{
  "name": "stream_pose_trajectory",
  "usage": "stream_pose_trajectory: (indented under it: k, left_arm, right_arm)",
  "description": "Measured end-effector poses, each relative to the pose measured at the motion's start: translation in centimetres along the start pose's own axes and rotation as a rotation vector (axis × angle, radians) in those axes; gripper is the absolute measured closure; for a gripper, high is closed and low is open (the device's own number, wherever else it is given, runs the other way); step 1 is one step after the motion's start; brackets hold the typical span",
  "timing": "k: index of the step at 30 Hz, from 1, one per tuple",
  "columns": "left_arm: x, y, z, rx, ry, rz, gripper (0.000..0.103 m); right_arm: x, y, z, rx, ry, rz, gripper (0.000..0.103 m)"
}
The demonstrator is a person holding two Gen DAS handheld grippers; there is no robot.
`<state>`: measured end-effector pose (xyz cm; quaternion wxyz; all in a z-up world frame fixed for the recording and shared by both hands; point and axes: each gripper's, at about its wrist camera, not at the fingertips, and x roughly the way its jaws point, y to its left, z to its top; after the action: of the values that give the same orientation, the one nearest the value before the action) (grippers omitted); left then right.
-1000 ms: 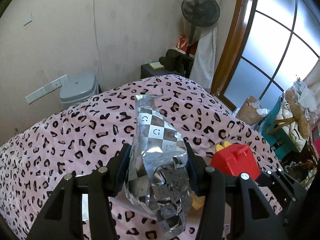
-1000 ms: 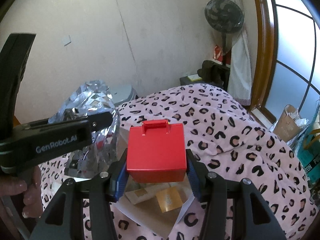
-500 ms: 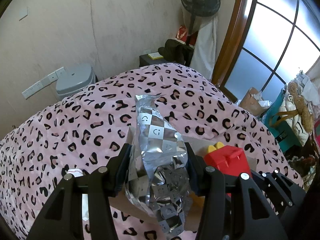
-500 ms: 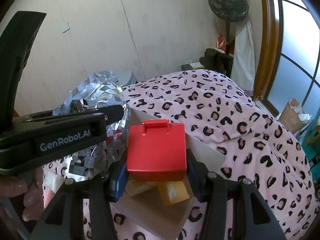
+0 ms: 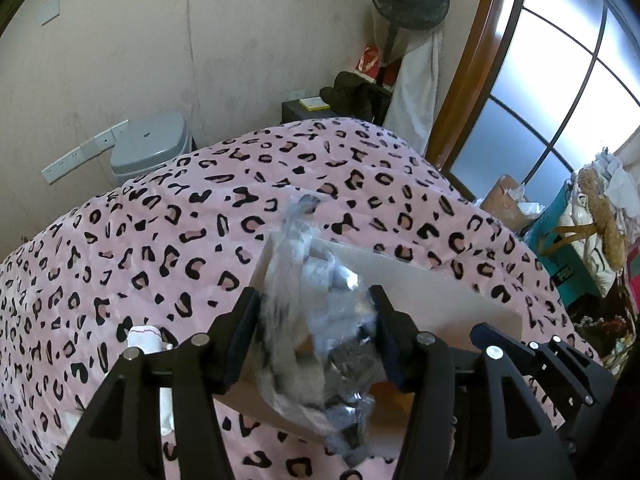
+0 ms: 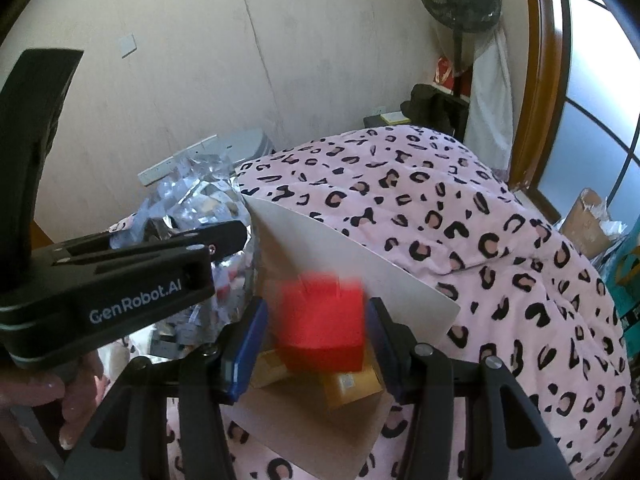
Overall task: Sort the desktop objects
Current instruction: 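Lower foil packet and red box into the bag and open both grippers, then withdraw both tools from the bag back over the bedspread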
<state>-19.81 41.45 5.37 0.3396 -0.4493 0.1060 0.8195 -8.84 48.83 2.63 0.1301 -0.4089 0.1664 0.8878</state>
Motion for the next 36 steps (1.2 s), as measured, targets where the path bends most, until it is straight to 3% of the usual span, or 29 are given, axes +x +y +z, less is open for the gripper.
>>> stream_pose_trajectory:
  k: [3,5,8,11,14,17,21,24,36]
  left_arm:
    - [-1.3,0.0,0.4,0.002,-0.040,0.013,0.025]
    - [-2.7,0.0,0.7,-0.002,-0.074,0.016,0.021]
    - [-5.6,0.6,0.7,-0.015,-0.138,0.029,0.017]
    - [-9.0,1.7,-0.2,-0.036,-0.218,0.058,0.009]
    - [-11.8,3.3,-2.2,-0.054,-0.266,0.102,0.003]
    - [-13.8,5.1,-4.5,-0.084,-0.281,0.137,0.001]
    - [-15.5,8.2,-8.3,-0.149,-0.268,0.175,0.001]
    - [-16.4,10.7,-11.2,-0.214,-0.252,0.209,0.001]
    - [-19.7,18.6,-21.8,-0.400,-0.169,0.359,0.001]
  right_arm:
    - [-0.8,0.0,0.2,0.012,-0.009,0.015,0.043]
    - [-1.7,0.1,0.4,0.017,-0.038,0.016,0.041]
    - [-3.7,0.4,0.7,0.018,-0.131,-0.017,0.023]
    - [-6.2,1.3,0.6,-0.013,-0.256,-0.025,0.021]
    - [-7.6,3.0,0.1,-0.108,-0.308,-0.009,0.018]
    - [-7.8,5.0,-0.7,-0.172,-0.279,-0.014,0.018]
    - [-6.9,6.7,-2.0,-0.156,-0.211,0.009,0.018]
    - [-5.8,7.8,-3.2,-0.121,-0.143,0.086,0.018]
    - [-5.0,13.5,-6.9,-0.154,-0.073,0.158,0.018]
